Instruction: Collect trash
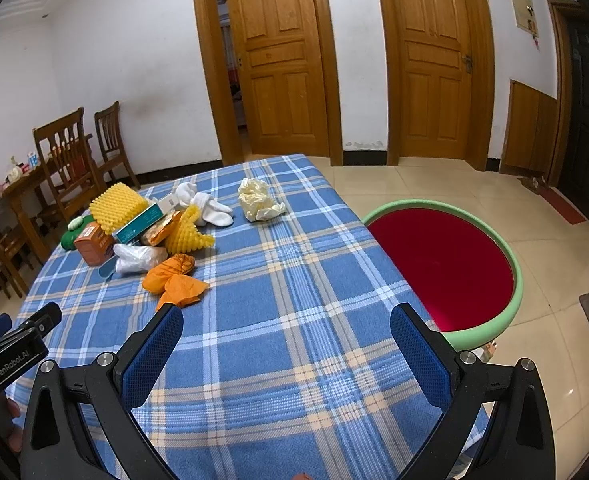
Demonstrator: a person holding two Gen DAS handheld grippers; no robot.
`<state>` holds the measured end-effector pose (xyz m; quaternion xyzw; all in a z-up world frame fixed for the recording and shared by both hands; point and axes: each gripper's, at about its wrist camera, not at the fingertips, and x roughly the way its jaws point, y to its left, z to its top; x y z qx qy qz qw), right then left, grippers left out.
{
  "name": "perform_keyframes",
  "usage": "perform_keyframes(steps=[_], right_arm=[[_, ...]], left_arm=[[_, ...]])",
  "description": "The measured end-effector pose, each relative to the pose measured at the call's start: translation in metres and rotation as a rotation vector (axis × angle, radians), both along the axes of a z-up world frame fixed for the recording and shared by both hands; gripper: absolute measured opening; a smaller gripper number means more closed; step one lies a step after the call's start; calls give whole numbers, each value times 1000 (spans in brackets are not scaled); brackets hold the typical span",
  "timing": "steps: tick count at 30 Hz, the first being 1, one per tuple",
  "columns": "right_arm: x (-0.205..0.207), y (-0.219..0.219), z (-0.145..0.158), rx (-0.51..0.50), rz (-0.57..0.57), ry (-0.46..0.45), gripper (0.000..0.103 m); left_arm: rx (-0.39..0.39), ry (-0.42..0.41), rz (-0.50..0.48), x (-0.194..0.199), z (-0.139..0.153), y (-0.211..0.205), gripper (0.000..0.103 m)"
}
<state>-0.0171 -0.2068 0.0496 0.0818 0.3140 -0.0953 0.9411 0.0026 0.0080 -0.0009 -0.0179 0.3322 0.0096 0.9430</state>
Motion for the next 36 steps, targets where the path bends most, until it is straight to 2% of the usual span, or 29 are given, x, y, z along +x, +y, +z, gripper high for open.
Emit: perform_keyframes(steps=[18, 25, 36], right_arm=[[0, 1, -4, 10, -2, 6, 103], [5, -1, -1, 19, 15, 4, 103], [39, -12, 0, 36, 0, 31, 103]], left_arm=[[2, 2, 2, 0, 1, 1, 101], [8, 3, 5, 6, 9, 10, 101], [21, 18, -34, 48, 19, 7, 101]])
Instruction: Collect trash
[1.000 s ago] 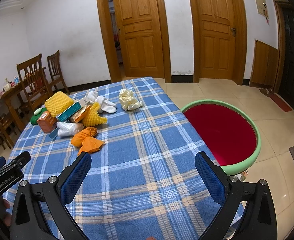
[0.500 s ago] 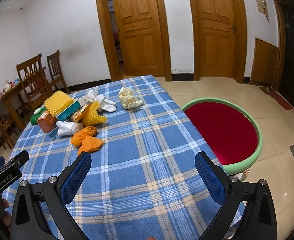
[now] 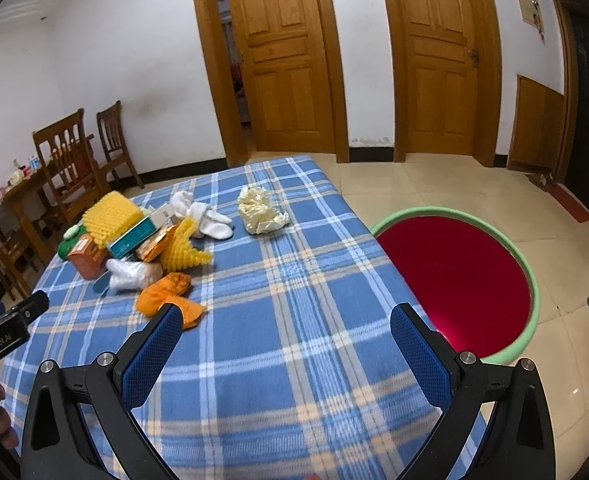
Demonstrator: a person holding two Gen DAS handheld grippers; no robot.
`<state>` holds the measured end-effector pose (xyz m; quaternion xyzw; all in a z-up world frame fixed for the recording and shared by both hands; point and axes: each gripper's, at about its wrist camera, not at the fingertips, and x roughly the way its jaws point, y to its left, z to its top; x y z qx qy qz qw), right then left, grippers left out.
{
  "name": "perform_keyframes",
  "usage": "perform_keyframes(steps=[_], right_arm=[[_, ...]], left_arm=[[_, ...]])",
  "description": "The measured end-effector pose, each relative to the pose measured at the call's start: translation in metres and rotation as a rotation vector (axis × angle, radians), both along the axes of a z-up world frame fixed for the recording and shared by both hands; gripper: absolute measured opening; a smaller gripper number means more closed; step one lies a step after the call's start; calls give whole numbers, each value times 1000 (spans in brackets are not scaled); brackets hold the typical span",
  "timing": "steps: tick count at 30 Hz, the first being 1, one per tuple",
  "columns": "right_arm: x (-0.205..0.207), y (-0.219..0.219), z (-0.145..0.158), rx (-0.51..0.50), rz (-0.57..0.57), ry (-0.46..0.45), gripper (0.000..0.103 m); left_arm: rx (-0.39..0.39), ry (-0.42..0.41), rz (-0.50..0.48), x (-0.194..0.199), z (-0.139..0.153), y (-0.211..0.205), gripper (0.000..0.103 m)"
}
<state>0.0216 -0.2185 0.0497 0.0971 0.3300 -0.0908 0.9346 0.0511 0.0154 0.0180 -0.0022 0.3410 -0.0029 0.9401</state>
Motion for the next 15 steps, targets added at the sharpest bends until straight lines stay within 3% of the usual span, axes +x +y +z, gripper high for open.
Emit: perform_keyframes(steps=[6, 15], right_arm=[[34, -3, -2, -6, 56, 26, 103], [95, -11, 0, 2, 55, 84, 103]], left_arm=[[2, 30, -44, 40, 2, -7, 101], [41, 30, -87, 107, 6, -11, 101]])
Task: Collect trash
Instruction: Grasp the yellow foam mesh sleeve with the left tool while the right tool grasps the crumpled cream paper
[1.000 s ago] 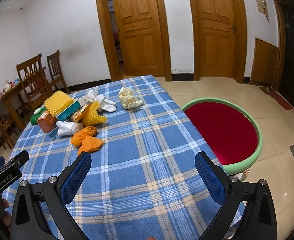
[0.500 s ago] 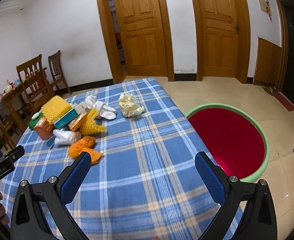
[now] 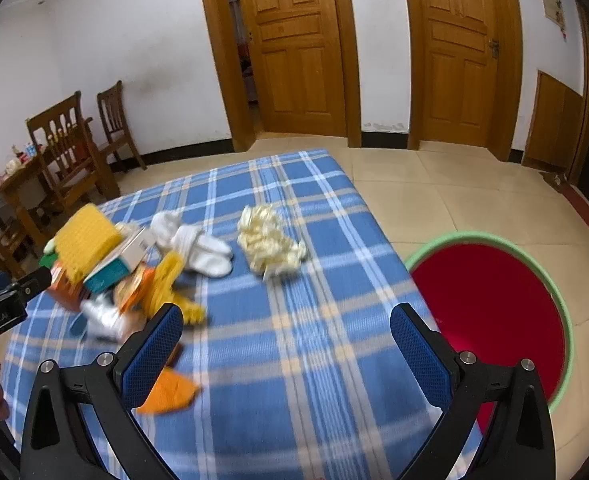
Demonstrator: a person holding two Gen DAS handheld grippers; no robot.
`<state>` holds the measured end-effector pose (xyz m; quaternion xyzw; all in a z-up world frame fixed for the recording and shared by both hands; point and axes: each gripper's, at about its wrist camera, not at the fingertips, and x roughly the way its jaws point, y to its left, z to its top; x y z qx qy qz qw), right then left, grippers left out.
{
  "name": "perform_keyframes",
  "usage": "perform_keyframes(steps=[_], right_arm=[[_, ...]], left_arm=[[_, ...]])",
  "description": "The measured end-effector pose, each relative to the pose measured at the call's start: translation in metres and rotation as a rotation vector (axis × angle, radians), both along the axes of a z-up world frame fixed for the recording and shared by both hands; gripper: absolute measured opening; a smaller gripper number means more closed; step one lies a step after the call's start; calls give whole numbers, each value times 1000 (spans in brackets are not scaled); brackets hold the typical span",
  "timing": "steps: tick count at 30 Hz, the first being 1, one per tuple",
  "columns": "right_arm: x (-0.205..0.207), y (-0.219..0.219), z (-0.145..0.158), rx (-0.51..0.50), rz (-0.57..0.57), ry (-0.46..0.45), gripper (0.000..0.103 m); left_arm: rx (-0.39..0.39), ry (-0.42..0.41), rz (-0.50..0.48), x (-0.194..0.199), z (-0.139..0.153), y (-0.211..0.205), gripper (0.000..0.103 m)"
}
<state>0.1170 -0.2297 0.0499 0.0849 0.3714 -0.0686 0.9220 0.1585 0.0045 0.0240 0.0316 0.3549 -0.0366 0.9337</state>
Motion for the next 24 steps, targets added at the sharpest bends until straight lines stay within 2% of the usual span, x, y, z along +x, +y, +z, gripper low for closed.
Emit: perform_keyframes(steps=[8, 11, 13, 14, 15, 16, 17, 19, 20, 21, 24], right_arm=[[47, 1, -11, -18, -11, 60, 103], [56, 3, -17, -51, -15, 70, 103], [61, 4, -20, -62, -19, 77, 103], [63, 4, -21, -62, -20, 82, 103], [64, 4, -22, -58, -20, 84, 99], [66, 3, -24, -50, -22, 88, 89], [67, 4, -25, -44, -22, 95, 83], [70, 0, -31, -22, -19, 123, 63], [72, 1, -33, -16, -16, 133, 56], [72, 1, -34, -13, -14, 140, 44], [71, 1, -34, -9, -3, 132, 32]], left_arm=[[10, -3, -49, 44, -7, 0, 101], [4, 15, -98, 54, -14, 0, 90], [-18, 40, -127, 61, -20, 0, 88], [-34, 51, -135, 64, -22, 0, 83], [-48, 58, -145, 66, -22, 0, 72], [-62, 64, -159, 67, -23, 0, 67], [-79, 70, -172, 67, -24, 0, 59], [-117, 79, -197, 67, -24, 0, 51], [-127, 77, -204, 66, -24, 0, 43], [-135, 70, -213, 63, -22, -1, 36], [-154, 59, -222, 58, -18, -1, 28]])
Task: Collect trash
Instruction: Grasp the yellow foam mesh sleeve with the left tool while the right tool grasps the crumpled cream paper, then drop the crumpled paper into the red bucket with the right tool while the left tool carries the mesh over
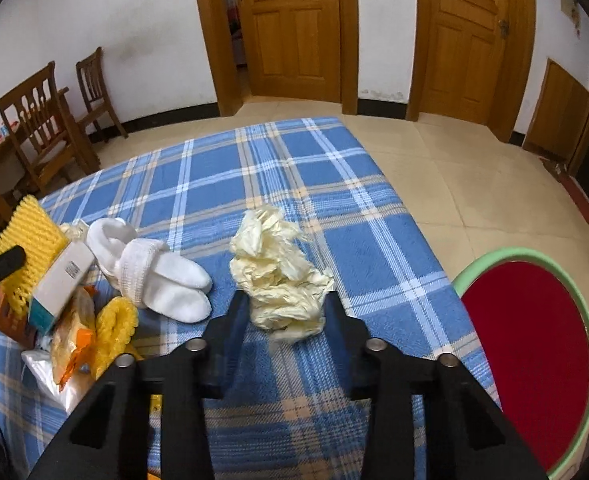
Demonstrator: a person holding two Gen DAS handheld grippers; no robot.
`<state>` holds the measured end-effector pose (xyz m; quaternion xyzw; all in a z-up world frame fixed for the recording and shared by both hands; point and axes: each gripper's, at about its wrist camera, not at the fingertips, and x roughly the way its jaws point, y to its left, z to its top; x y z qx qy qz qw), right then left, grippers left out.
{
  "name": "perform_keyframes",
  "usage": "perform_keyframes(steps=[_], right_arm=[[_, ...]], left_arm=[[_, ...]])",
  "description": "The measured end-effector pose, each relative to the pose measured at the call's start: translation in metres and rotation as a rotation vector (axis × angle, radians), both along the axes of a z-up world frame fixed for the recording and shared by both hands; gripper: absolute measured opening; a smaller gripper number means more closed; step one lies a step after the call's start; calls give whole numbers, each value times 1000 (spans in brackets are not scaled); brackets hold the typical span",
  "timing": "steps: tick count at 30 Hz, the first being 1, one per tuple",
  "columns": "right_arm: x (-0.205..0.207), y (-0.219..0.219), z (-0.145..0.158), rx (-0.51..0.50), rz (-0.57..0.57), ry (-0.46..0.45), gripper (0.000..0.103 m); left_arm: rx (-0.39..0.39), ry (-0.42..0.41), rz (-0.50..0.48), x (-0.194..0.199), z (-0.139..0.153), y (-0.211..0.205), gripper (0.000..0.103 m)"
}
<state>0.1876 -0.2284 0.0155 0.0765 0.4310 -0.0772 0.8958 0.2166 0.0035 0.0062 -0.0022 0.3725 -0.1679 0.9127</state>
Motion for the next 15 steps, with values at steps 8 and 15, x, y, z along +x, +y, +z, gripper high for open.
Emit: perform_keyframes(steps=[8, 15], right_arm=[[-18, -7, 15, 31, 11, -56, 26], [-52, -22, 33, 65, -18, -105, 26]], left_arm=[[-26, -40, -11, -24, 24, -11, 24], [-42, -72, -42, -54, 45, -29, 24]])
